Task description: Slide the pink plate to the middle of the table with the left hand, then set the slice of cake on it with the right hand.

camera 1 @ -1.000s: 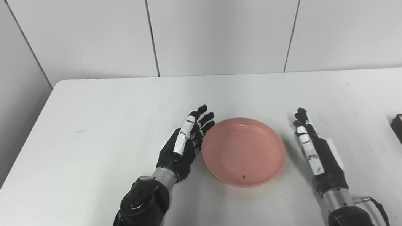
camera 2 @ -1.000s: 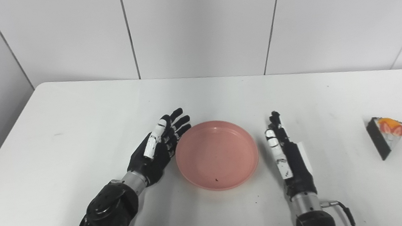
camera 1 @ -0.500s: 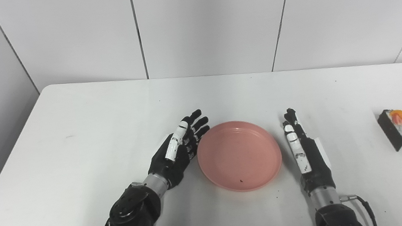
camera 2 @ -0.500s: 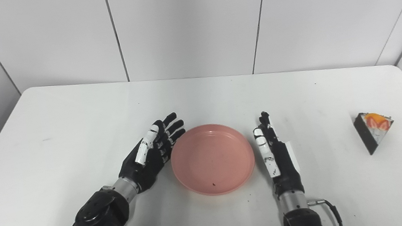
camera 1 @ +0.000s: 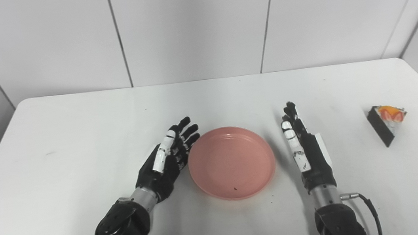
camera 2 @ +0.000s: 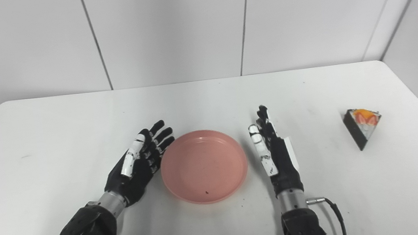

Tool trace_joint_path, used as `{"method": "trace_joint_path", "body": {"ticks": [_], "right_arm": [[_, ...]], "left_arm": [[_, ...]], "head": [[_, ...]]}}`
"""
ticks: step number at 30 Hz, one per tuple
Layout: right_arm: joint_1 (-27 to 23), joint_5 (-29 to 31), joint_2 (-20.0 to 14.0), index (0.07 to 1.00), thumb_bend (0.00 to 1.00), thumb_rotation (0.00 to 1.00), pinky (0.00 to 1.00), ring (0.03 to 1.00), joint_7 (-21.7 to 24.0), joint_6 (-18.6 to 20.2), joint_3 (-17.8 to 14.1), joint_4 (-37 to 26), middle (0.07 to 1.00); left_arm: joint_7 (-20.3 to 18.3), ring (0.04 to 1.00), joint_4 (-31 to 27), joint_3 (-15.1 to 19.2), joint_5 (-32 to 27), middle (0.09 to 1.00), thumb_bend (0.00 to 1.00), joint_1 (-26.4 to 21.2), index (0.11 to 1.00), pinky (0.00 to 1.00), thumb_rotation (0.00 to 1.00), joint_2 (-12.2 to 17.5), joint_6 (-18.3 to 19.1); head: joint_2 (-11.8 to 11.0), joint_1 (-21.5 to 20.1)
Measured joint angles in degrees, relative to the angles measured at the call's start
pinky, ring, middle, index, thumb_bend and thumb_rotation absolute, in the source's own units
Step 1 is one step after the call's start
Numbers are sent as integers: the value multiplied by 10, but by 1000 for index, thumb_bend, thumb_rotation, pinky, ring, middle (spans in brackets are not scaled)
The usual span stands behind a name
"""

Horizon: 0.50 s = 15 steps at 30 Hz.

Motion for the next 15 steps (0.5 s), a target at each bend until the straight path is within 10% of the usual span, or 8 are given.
{"method": "trace_joint_path", "body": {"ticks": [15], "right_arm": [[-72, -122, -70, 938, 629, 1000, 718, 833, -35, -9, -29, -60, 904]], "left_arm": [[-50, 934, 39, 22, -32, 944, 390, -8, 938, 933, 1000, 18, -26]], "head": [[-26, -87]]}}
